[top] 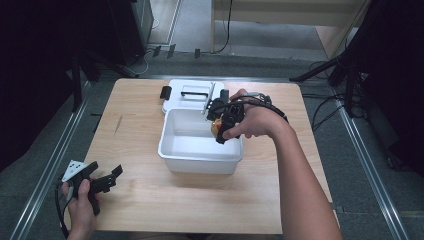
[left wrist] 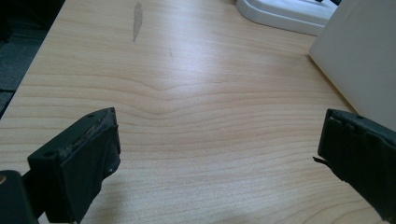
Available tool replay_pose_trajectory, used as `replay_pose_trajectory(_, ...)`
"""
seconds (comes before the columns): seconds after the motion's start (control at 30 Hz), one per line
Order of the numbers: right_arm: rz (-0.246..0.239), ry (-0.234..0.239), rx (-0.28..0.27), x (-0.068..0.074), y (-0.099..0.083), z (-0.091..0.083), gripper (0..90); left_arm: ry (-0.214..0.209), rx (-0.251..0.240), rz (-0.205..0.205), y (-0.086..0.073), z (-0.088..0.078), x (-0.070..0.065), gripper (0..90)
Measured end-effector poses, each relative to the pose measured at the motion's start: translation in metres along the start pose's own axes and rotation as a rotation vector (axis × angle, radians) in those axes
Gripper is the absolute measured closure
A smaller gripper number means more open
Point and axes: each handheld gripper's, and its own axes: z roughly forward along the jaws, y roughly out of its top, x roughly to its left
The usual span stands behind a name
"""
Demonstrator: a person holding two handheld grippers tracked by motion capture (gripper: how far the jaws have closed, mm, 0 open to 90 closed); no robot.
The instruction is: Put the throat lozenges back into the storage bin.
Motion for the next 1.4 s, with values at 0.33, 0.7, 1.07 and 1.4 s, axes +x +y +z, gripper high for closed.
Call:
replay_pose_trajectory(0.33, -0.134, -0.015, 0.052, 0.005, -0.005, 0.016, 20.6, -0.003, -0.003, 0.002, 0.0, 0.0, 0.0, 0.0)
replay_pose_trajectory(0.7, -0.142, -0.007, 0.05, 0.003, -0.016, 0.03, 20.5, -0.007, -0.007, -0.009, 0.0, 0.0, 0.001, 0.0)
replay_pose_trajectory(1.07, -0.13, -0.004, 0.068, 0.004, -0.016, 0.049, 20.5, -0.007, -0.005, -0.004, 0.0, 0.0, 0.001, 0.0)
replay_pose_trajectory(1.4, -0.136, 0.016, 0.11, 0.005, -0.013, 0.064, 20.4, -0.011, 0.001, -0.008, 0.001, 0.0, 0.002, 0.0)
